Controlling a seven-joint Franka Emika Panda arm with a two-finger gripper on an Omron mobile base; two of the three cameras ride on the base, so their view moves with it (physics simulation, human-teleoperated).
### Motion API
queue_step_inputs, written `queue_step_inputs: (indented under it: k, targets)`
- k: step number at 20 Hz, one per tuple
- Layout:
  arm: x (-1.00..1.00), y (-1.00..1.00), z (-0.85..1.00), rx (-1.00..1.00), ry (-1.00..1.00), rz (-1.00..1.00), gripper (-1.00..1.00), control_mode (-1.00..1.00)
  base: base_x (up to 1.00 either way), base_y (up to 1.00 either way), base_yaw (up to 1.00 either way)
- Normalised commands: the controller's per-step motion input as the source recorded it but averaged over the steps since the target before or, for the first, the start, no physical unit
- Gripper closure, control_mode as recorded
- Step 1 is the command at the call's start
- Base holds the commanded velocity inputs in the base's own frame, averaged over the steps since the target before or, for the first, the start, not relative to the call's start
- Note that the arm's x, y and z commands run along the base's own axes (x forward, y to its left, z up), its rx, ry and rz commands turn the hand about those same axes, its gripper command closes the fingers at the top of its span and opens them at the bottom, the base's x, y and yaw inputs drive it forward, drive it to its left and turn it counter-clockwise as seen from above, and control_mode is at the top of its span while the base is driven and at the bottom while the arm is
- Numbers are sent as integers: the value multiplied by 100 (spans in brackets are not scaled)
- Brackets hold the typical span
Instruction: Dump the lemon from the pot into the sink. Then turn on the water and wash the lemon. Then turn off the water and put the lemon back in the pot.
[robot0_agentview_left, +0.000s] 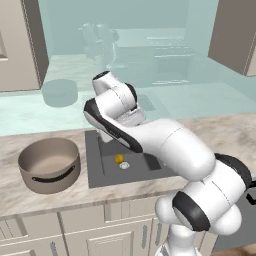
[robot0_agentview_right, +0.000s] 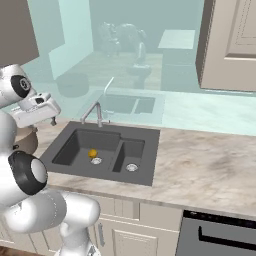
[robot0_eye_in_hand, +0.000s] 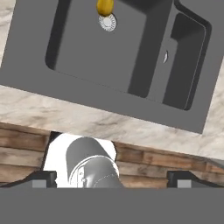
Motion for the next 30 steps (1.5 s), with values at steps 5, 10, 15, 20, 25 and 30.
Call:
queue_step_inputs:
  k: [5, 10, 15, 20, 25, 30]
  targets:
    - [23, -11, -61, 0, 0, -10, -100, -100, 0, 0, 0]
    - [3, -16, -47, 0, -5, -9, -100, -100, 0, 0, 0]
    - [0, -18, -38, 1, -6, -11, -100, -100, 0, 0, 0]
    - [8, -26, -39, 1, -5, -13, -100, -100, 0, 0, 0]
    - [28, -11, -39, 0, -1, -14, -100, -100, 0, 0, 0]
    - [16, -3, -35, 0, -1, -13, -100, -100, 0, 0, 0]
